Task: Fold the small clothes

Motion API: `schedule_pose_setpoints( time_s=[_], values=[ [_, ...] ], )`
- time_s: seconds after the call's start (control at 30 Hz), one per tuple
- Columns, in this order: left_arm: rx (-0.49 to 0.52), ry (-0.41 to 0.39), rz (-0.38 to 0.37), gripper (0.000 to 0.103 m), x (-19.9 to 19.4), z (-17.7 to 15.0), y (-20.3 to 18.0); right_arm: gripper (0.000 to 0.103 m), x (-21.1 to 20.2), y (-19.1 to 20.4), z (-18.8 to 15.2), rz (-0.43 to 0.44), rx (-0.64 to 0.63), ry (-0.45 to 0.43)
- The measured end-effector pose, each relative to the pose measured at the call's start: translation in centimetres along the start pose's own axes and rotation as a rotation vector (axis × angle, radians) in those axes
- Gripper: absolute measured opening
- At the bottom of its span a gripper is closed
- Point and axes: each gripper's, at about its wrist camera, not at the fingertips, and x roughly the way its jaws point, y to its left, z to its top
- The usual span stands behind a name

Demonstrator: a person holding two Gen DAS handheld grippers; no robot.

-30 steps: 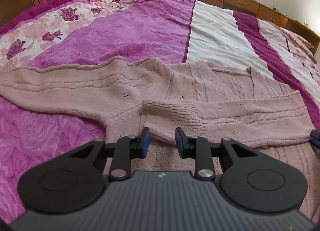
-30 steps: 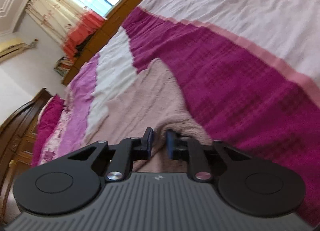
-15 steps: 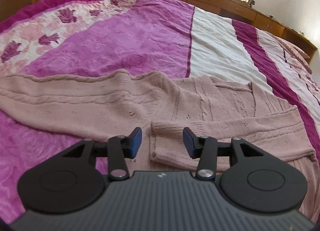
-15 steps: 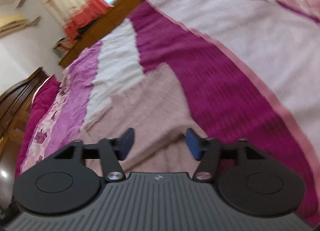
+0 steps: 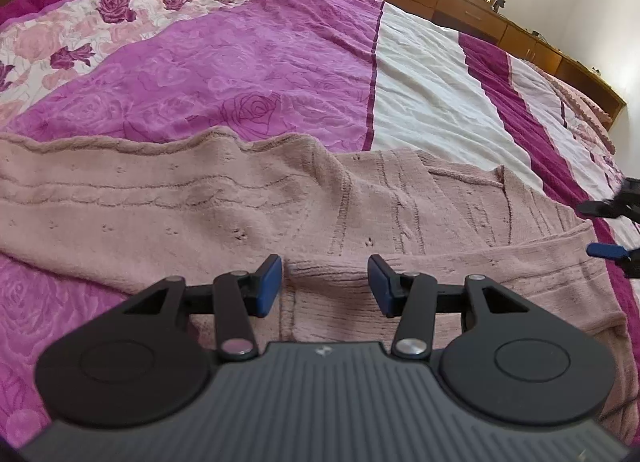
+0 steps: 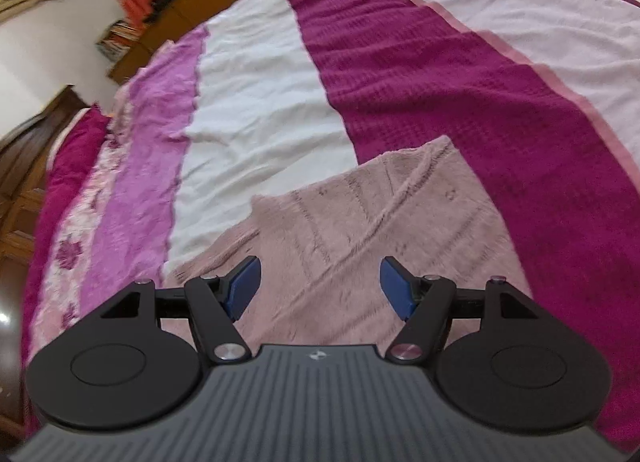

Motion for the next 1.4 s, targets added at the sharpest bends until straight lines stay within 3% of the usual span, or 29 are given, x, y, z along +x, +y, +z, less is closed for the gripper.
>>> schedule_pose_setpoints(
  time_s=[0.17, 0.3, 0.37, 0.43, 0.53, 0.63, 0.7, 0.73, 0.8, 1.0, 1.17, 1.23, 1.33, 1.37, 1.4],
  values=[
    [0.022, 0.007, -0.015, 0.05, 0.0, 0.0, 0.4, 0.072, 3.2, 0.1, 0.0, -0.08, 0.031, 0.034],
    [0.085, 0.023, -0.03, 0.05, 0.2, -0.2, 0.1, 0.069, 4.5, 0.8, -0.1, -0.121, -0.032, 0.045],
    [0.095, 0.027, -0.024, 0.05, 0.4, -0.4, 0.0, 0.06, 4.8, 1.3, -0.3, -0.167, -0.077, 0.043],
    [0.09, 0.034, -0.001, 0.05, 0.8, -0.3, -0.1, 0.041, 5.0, 1.8, -0.6, -0.223, -0.136, 0.036],
    [0.083, 0.044, 0.013, 0.05, 1.3, -0.3, 0.0, 0.029, 5.0, 2.2, -1.0, -0.264, -0.213, 0.027],
    [0.088, 0.044, 0.02, 0.05, 1.7, -0.4, -0.2, 0.01, 4.8, 2.1, -1.0, -0.257, -0.238, 0.015],
    [0.093, 0.045, 0.002, 0.048, 1.9, -0.4, -0.3, 0.007, 4.5, 1.7, -0.8, -0.234, -0.233, 0.006],
    [0.098, 0.044, -0.025, 0.048, 2.0, -0.4, -0.4, 0.006, 4.3, 1.5, -0.8, -0.22, -0.229, 0.001],
    [0.129, 0.039, -0.065, 0.011, 1.9, -0.5, -0.8, 0.005, 3.8, 1.2, -0.7, -0.189, -0.218, -0.013],
    [0.152, -0.057, -0.092, 0.011, 0.3, 0.6, -1.5, 0.003, 1.1, 0.3, -0.4, -0.113, -0.193, -0.112],
    [0.167, -0.122, -0.095, 0.011, 0.1, 2.7, -2.1, 0.0, -1.0, 0.4, 0.9, -0.116, -0.209, -0.254],
    [0.168, -0.112, -0.099, 0.011, 0.6, 3.3, -2.4, 0.0, -0.9, 0.4, 1.8, -0.055, -0.232, -0.221],
    [0.183, -0.095, -0.094, 0.011, 1.0, 3.1, -2.5, 0.001, 0.0, 1.0, 2.5, -0.056, -0.333, -0.122],
    [0.192, -0.092, -0.087, 0.011, 1.0, 3.0, -2.5, 0.003, 0.5, 1.3, 2.7, -0.072, -0.389, -0.079],
    [0.199, -0.087, -0.08, 0.011, 1.1, 2.8, -2.5, 0.015, 0.8, 1.4, 2.7, -0.093, -0.411, -0.05]
  ],
)
